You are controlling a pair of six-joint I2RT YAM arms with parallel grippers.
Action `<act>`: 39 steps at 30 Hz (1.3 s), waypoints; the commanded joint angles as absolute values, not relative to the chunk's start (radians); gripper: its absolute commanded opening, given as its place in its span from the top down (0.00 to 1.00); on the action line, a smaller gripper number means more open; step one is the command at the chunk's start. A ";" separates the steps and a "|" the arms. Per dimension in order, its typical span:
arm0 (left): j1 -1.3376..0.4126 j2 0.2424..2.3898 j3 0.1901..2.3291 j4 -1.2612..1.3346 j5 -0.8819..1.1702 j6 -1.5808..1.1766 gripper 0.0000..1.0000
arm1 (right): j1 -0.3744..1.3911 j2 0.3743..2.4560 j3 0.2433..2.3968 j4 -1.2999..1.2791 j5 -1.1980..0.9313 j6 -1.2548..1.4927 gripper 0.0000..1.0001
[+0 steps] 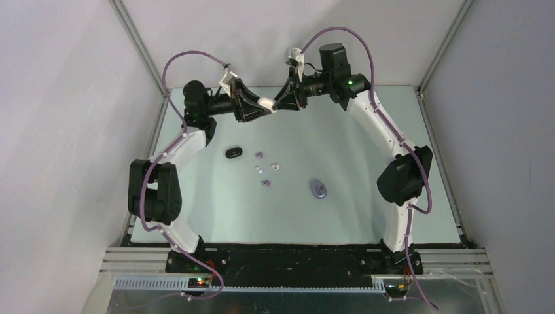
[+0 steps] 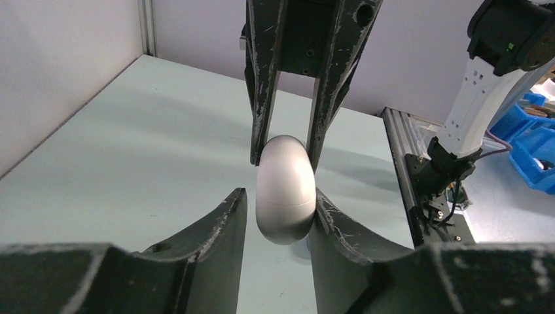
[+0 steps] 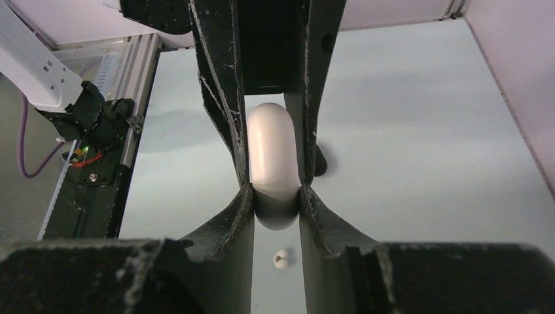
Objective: Insert the wireless bluetooth earbuds into the charging case
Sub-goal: Pass from the left arm to the right, then pass from the right arm to the left, then open the charging case.
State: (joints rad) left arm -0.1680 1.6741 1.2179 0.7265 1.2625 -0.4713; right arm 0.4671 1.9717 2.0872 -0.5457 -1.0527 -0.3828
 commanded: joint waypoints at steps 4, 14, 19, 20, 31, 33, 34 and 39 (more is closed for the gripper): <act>-0.172 1.690 1.261 0.770 1.237 -0.528 0.60 | 0.467 1.965 2.101 -0.472 -1.083 -0.326 0.94; -0.173 1.704 1.272 0.803 1.228 -0.565 0.74 | 0.475 1.963 2.081 -0.489 -1.068 -0.340 0.92; -0.175 1.706 1.272 0.801 1.246 -0.538 1.00 | 0.483 1.967 2.077 -0.485 -1.044 -0.324 0.72; -0.175 1.706 1.270 0.800 1.253 -0.529 1.00 | 0.483 1.968 2.074 -0.474 -1.039 -0.289 0.65; -0.175 1.714 1.268 0.806 1.288 -0.504 1.00 | 0.439 1.992 2.074 -0.262 -0.959 -0.007 0.52; -0.175 1.712 1.266 0.805 1.289 -0.501 1.00 | 0.433 1.995 2.073 -0.249 -0.943 0.006 0.52; -0.175 1.711 1.264 0.805 1.289 -0.501 1.00 | 0.430 1.995 2.073 -0.243 -0.939 0.011 0.51; -0.174 1.717 1.268 0.801 1.282 -0.507 1.00 | 0.418 1.992 2.064 -0.193 -1.031 0.053 0.48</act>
